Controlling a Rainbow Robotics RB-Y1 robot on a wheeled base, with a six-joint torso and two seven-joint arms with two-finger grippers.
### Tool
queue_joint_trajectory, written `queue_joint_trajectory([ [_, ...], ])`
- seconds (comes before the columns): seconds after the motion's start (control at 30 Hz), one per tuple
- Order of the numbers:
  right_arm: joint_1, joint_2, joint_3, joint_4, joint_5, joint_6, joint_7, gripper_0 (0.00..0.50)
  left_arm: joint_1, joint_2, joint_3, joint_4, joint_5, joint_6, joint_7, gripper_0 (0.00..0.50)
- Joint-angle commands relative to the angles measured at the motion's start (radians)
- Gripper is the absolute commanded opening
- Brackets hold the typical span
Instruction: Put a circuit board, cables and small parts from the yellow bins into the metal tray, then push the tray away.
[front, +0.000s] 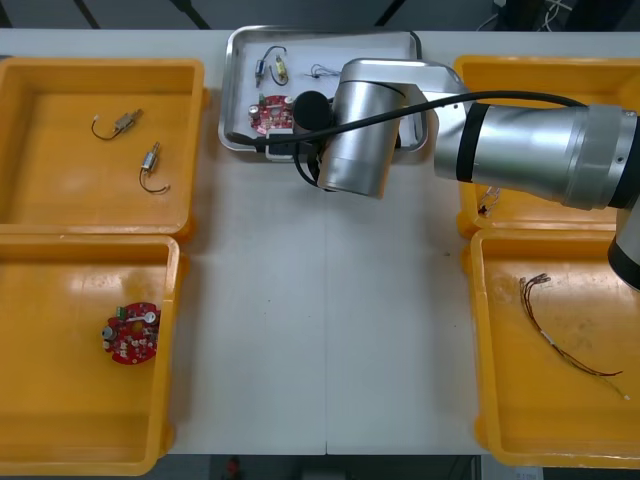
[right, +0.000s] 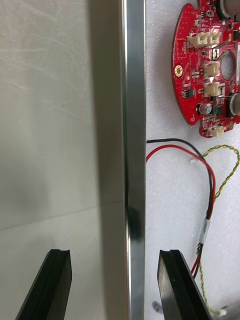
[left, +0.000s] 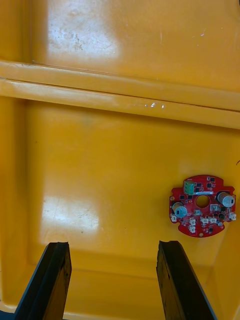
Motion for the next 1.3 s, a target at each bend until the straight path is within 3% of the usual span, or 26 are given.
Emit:
queue_joint_trajectory([
  [0.03,-0.048,-0.049,-0.145,-0.081,-0.072,0.111,0.049,0.5,0.018,0.048,-0.008,-0.017,0.0,-0.009,0.02,0.5],
  [0.27,0.003,-0.101,-0.319,-0.181,-0.147,0.315,0.028,0.5,0.018,0.048,-0.008,-0.017,0.0,-0.009,0.02,0.5],
  [0.63,0.158,-0.26,-0.59,-0.494,-0.25,0.592,-0.311,0.5,0.018,0.048,-0.008,-0.017,0.0,-0.009,0.02,0.5],
  [1.03,0.363,-0.449,-0.813,-0.746,-0.342,0.683,-0.65,0.5,0.018,0.048,-0.008,-0.017,0.0,-0.009,0.02,0.5],
  [1.07,0.398,-0.484,-0.846,-0.77,-0.365,0.687,-0.702,0.5,0.018,0.048,-0.008,-0.017,0.0,-0.009,0.02,0.5],
  [1.3,0.552,-0.586,-1.001,-0.805,-0.457,0.692,-0.843,0.5,0.018,0.048,-0.008,-0.017,0.0,-0.009,0.02,0.5],
])
